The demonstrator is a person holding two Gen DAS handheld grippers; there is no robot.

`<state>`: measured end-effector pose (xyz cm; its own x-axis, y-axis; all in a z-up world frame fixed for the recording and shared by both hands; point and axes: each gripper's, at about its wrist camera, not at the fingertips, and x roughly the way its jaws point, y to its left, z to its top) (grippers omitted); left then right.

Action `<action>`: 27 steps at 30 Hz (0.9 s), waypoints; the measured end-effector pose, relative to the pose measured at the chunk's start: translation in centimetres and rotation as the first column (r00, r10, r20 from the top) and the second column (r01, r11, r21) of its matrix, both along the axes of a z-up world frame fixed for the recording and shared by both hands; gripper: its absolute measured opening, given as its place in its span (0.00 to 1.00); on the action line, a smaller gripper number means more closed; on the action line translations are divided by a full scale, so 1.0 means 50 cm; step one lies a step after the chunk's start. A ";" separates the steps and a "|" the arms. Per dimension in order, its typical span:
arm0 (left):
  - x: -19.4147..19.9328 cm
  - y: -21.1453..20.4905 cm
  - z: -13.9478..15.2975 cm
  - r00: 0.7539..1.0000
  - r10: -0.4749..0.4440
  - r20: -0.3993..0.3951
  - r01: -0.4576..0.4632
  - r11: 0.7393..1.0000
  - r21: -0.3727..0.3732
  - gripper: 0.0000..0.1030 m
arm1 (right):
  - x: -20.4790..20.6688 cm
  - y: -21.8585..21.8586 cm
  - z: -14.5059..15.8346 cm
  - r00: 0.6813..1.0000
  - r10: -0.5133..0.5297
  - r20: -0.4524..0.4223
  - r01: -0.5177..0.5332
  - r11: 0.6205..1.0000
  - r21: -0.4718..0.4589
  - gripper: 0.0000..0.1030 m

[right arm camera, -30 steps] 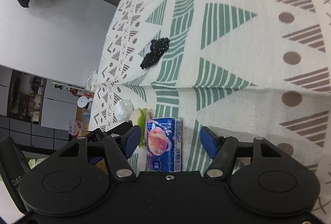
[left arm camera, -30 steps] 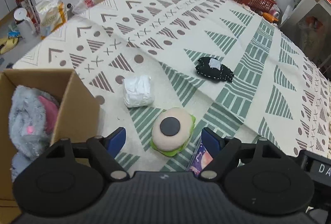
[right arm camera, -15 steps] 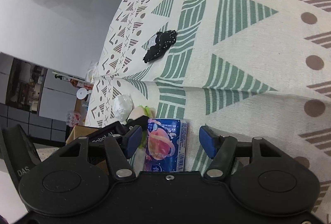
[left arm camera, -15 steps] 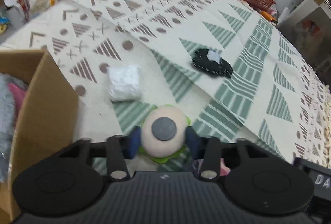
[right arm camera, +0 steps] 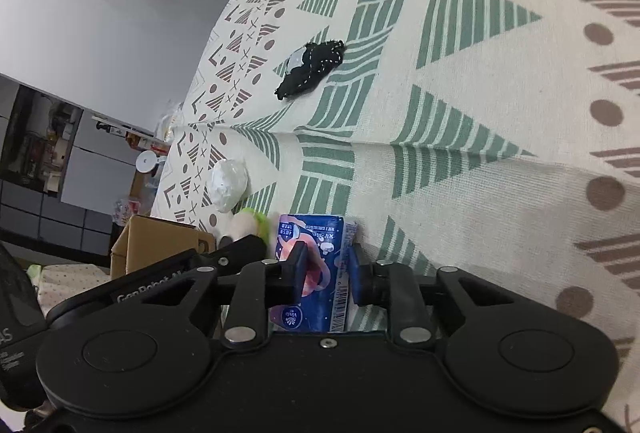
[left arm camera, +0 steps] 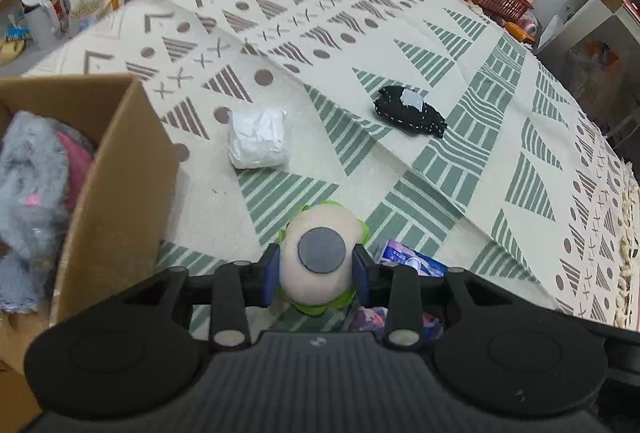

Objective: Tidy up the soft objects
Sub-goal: 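Carry the beige toy with the left gripper while the right carries the blue packet to the box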

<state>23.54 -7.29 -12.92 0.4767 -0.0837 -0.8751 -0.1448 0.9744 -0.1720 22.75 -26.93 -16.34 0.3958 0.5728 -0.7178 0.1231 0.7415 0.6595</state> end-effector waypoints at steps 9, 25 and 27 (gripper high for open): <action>-0.060 -0.002 0.073 0.997 -0.020 0.073 0.017 0.999 0.044 0.35 | -0.042 -0.003 0.055 0.998 -0.016 0.055 0.016 1.000 -0.017 0.19; -0.157 0.056 0.157 0.990 0.026 0.137 -0.027 1.000 0.011 0.35 | -0.134 0.034 0.152 0.983 0.016 0.183 0.003 0.995 -0.102 0.19; -0.167 0.065 0.164 0.988 0.035 0.147 -0.037 0.999 0.006 0.35 | -0.141 0.039 0.159 0.982 0.014 0.190 0.008 0.994 -0.112 0.19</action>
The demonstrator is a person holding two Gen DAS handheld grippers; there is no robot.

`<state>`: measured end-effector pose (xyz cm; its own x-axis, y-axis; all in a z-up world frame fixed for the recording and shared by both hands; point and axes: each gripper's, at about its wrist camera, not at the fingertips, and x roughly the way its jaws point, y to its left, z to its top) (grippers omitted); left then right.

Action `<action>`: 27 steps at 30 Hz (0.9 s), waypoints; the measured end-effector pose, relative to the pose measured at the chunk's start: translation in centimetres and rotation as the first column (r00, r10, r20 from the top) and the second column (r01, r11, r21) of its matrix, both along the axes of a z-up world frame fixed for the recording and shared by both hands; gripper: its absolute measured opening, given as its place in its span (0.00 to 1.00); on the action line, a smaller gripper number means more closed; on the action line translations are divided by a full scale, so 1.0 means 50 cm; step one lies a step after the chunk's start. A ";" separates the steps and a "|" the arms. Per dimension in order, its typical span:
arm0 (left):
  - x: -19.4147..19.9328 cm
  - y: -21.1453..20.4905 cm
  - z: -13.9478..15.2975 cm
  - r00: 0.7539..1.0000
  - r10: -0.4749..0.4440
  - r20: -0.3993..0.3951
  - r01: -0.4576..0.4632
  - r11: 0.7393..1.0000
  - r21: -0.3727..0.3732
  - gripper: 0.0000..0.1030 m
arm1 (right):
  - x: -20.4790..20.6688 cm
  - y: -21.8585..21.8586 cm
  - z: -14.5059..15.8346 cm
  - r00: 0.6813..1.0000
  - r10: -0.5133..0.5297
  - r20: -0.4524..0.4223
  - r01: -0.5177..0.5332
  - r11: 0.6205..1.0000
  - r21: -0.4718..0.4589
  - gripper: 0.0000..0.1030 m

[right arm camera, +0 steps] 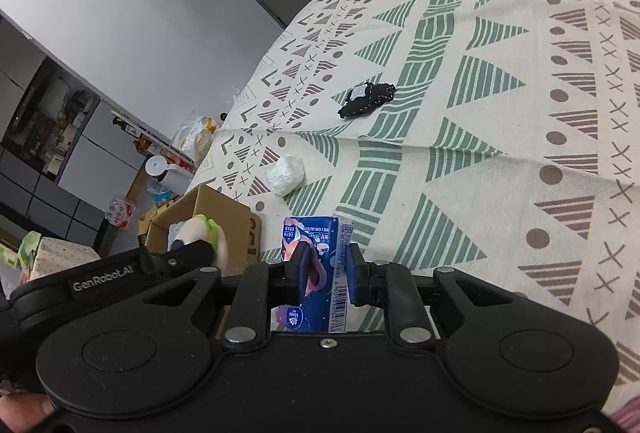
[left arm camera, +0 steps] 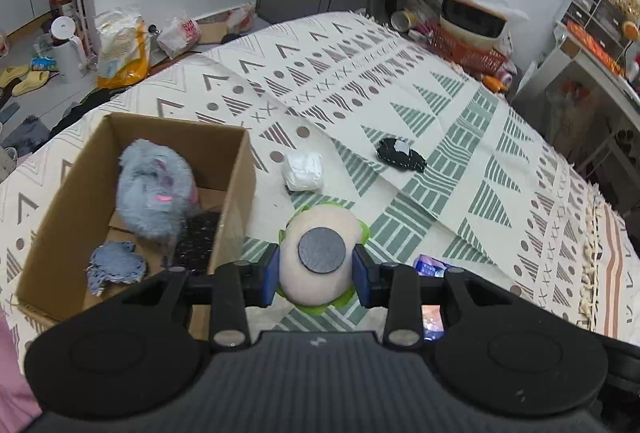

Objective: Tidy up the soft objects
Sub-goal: 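Carry the beige toy with the left gripper while the right carries the blue packet to the box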

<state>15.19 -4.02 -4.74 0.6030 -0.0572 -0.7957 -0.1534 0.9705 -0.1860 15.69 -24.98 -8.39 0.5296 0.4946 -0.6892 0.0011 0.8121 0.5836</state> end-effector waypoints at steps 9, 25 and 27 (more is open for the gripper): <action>-0.045 0.047 0.038 0.998 0.044 0.044 -0.043 0.999 -0.022 0.35 | -0.030 0.022 0.048 0.998 0.014 0.060 -0.012 1.000 -0.026 0.19; -0.086 0.191 0.106 0.984 0.177 0.018 -0.176 0.982 -0.068 0.36 | -0.010 0.091 0.177 0.989 0.065 0.134 -0.060 0.998 -0.036 0.18; -0.087 0.206 0.106 0.982 0.187 0.009 -0.186 0.980 -0.071 0.36 | -0.011 0.106 0.181 0.990 0.065 0.128 -0.062 0.998 -0.030 0.19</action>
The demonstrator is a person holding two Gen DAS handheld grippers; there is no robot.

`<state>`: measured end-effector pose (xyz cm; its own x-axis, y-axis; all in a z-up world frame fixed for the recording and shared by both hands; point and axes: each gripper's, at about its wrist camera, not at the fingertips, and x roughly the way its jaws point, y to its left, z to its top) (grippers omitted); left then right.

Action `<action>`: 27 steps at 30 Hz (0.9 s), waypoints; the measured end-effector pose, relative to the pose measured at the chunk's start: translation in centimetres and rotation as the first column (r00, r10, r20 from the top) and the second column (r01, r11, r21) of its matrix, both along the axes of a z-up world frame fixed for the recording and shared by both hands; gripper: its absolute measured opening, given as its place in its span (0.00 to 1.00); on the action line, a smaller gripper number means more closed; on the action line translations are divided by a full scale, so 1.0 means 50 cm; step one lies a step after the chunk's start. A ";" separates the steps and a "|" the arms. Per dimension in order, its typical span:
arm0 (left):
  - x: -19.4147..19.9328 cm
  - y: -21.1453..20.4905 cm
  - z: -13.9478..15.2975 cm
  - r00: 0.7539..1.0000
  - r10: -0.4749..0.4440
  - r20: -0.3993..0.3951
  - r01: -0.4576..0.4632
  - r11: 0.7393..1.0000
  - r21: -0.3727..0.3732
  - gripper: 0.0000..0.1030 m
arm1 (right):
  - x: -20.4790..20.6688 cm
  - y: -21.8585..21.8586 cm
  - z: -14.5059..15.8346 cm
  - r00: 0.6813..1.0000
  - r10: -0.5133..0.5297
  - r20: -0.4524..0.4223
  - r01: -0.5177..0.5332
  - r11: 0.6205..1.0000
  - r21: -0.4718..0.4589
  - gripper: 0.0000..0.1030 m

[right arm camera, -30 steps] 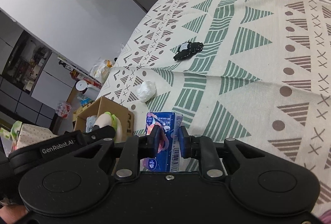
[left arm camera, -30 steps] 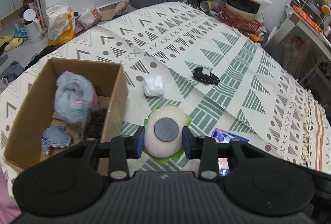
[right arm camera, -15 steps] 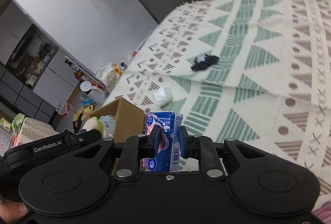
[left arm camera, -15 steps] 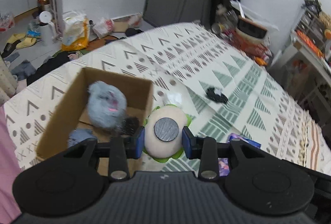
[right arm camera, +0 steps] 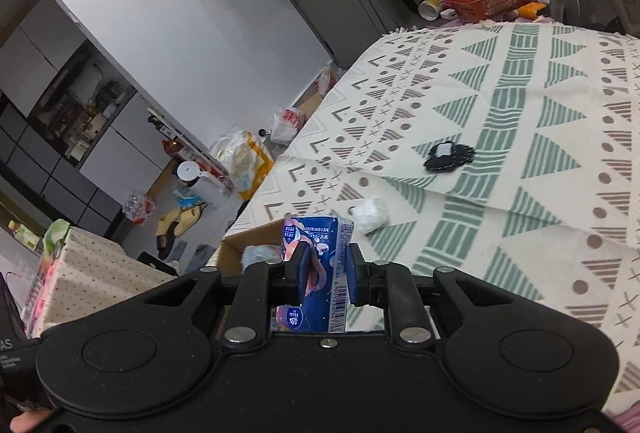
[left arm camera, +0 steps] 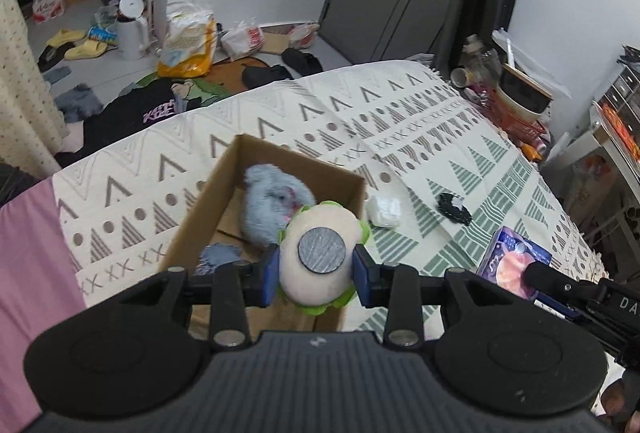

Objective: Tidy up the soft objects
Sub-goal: 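Carry the beige toy with the left gripper while the right carries the blue packet to the box, then open the left gripper over the box while the right releases the blue packet inside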

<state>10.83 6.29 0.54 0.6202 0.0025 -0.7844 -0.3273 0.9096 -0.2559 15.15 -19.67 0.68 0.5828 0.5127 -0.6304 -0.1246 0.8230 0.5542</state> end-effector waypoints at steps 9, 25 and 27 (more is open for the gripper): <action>0.006 0.067 -0.026 0.998 0.026 -0.062 -0.027 1.000 -0.016 0.36 | -0.001 0.089 -0.003 0.999 0.029 -0.040 -0.028 1.000 0.006 0.19; 0.031 0.140 -0.075 0.981 0.061 -0.185 -0.070 0.997 -0.038 0.56 | 0.022 0.224 -0.020 0.989 0.106 -0.105 -0.110 0.993 -0.029 0.19; 0.031 0.147 -0.071 0.979 0.072 -0.190 -0.078 0.997 -0.026 0.61 | 0.023 0.238 -0.024 0.986 0.120 -0.114 -0.124 0.992 -0.034 0.19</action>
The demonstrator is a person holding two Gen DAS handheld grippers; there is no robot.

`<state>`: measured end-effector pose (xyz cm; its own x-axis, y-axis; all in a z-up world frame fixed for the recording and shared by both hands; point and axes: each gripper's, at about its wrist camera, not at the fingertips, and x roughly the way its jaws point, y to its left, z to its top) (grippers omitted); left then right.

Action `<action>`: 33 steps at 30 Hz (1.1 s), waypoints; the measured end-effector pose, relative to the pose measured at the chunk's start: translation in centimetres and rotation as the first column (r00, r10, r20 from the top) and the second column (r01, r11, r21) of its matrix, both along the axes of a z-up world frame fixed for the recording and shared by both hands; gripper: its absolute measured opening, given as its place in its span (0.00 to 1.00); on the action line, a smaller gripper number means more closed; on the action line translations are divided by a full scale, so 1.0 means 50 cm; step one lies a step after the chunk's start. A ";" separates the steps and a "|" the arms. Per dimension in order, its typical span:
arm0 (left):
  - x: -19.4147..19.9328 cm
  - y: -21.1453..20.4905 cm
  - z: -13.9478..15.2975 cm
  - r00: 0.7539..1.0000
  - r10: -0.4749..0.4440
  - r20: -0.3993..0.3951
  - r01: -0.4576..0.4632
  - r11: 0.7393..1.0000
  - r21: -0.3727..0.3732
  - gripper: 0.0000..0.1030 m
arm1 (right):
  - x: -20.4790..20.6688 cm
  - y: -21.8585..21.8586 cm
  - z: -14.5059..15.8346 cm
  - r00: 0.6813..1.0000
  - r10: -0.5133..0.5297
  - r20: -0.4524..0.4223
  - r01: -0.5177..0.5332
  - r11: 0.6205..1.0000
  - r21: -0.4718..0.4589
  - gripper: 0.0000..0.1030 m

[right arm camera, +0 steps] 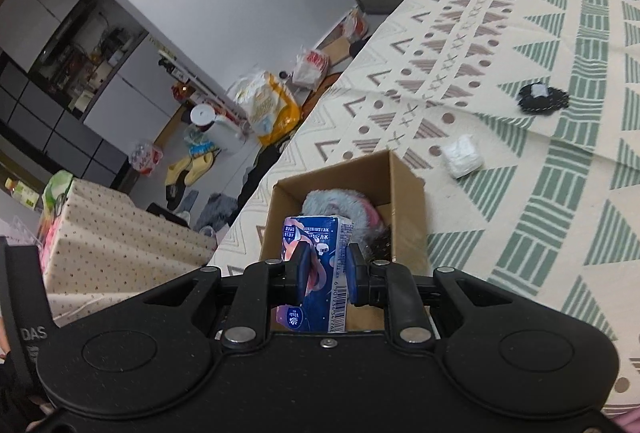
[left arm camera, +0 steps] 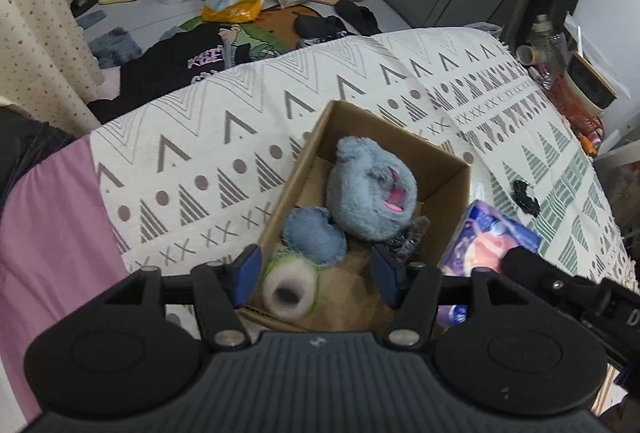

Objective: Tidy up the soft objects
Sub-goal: 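Open the left gripper over the box while the right releases the blue packet inside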

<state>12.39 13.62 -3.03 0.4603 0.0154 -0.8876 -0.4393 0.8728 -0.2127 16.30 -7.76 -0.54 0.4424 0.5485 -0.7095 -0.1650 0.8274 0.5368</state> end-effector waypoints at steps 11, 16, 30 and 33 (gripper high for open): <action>0.008 -0.002 0.035 1.000 -0.006 0.011 0.005 0.999 0.054 0.78 | 0.006 0.011 -0.020 0.994 0.010 -0.108 -0.010 1.000 0.002 0.50; 0.018 -0.024 0.050 1.000 -0.026 -0.007 0.026 0.998 0.053 0.79 | 0.011 -0.032 0.005 0.996 -0.002 -0.091 0.000 1.000 -0.022 0.61; 0.047 -0.131 0.097 0.994 -0.100 0.038 0.097 0.992 0.076 0.79 | 0.026 -0.175 0.036 0.998 -0.054 -0.015 0.053 0.998 -0.046 0.70; 0.057 -0.153 0.101 0.993 -0.108 0.042 0.104 0.991 0.081 0.79 | 0.035 -0.209 0.032 0.996 -0.083 -0.013 0.082 0.995 -0.051 0.70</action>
<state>15.25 5.96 1.99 0.5035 0.0330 -0.8634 -0.3345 0.9288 -0.1596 18.05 -18.22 1.08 0.4735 0.4739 -0.7424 -0.0874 0.8640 0.4958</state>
